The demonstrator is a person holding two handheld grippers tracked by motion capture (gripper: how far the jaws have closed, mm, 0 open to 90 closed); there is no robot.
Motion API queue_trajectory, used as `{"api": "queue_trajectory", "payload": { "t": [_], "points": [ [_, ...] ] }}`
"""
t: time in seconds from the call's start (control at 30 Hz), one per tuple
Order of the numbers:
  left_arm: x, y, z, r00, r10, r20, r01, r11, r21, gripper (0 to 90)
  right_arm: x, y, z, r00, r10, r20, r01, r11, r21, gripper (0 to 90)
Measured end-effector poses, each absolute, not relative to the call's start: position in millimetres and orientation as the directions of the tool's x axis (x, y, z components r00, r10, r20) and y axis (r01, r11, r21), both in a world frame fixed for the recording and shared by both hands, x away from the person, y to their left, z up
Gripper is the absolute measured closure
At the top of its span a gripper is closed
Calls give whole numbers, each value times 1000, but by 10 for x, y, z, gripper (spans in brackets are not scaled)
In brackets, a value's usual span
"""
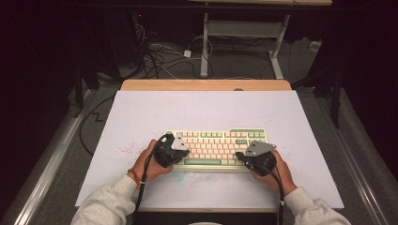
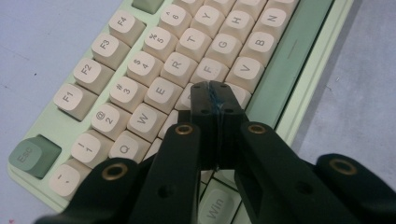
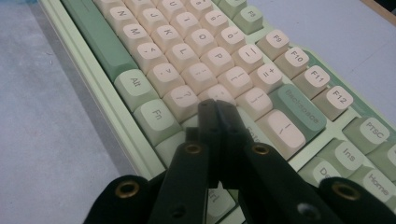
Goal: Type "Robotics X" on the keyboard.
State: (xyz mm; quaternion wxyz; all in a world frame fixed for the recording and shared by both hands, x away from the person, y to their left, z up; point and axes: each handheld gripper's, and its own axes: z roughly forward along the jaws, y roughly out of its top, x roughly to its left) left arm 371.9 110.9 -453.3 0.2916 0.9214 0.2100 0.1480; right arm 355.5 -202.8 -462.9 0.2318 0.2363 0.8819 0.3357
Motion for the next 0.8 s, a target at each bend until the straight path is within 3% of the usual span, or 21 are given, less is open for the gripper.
{"api": "queue_trajectory", "payload": {
  "t": [0.8],
  "points": [
    [3702, 1099, -4548, 868, 471, 159, 296, -747, 596, 866, 3556, -2027, -4627, -782, 571, -252, 260, 665, 700, 900]
  ]
}}
